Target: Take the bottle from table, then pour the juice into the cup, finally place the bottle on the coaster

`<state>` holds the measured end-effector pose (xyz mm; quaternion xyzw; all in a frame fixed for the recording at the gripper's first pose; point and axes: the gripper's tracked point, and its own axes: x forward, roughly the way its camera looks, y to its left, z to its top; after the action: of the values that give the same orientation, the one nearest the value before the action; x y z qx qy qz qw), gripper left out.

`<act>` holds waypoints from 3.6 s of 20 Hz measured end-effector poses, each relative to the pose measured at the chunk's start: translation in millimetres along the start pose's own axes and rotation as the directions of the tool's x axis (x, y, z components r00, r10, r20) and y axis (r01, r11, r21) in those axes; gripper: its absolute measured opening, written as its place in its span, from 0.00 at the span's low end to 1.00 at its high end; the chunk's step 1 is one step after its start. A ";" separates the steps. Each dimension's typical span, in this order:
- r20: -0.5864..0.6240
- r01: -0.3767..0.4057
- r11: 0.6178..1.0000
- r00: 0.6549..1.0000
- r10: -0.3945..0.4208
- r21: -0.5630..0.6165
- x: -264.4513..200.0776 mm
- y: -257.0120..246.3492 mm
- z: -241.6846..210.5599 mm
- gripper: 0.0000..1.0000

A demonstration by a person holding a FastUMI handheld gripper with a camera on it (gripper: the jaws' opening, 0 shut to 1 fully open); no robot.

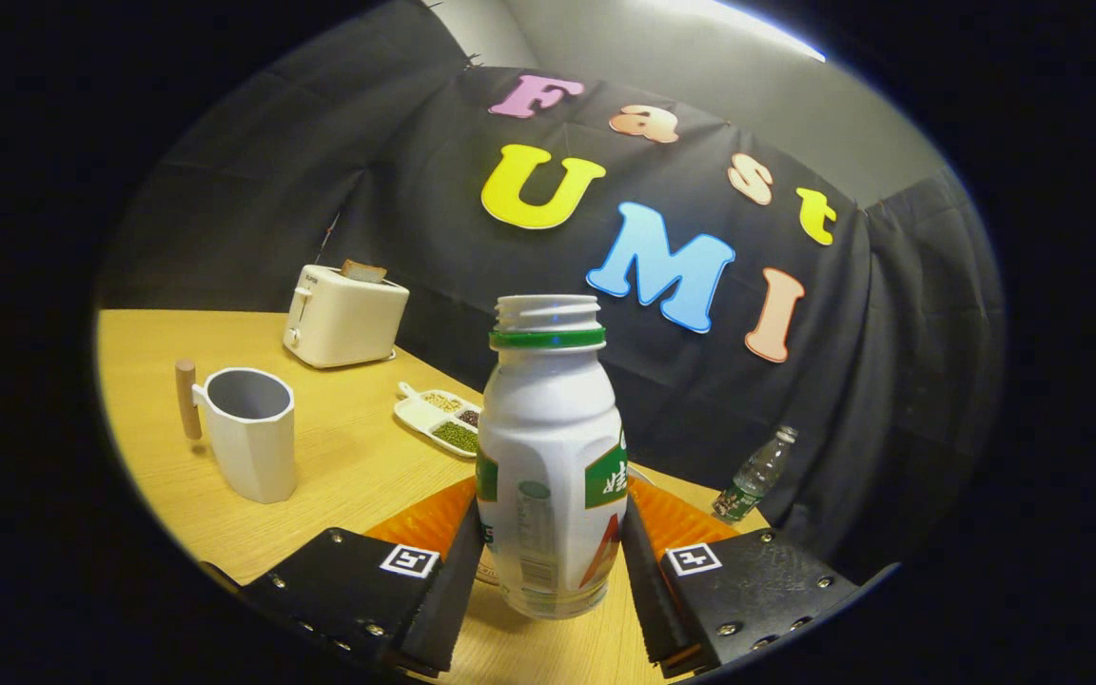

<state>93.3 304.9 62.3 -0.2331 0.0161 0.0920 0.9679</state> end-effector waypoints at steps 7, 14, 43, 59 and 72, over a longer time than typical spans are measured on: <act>-0.009 -0.048 0.992 0.999 0.047 -0.120 10.6 30.6 10.6 0.72; -0.038 -0.087 0.956 0.996 0.079 -0.281 20.0 49.0 7.0 0.72; -0.035 -0.081 0.671 0.996 0.082 -0.737 24.0 85.6 17.8 0.72; 0.006 -0.018 0.483 0.999 0.049 -0.875 30.6 85.2 33.0 0.72; 0.030 0.017 0.362 0.999 0.032 -0.932 37.6 76.6 47.3 0.72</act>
<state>115.5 399.8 67.3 -0.7369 -0.0583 0.0944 0.6669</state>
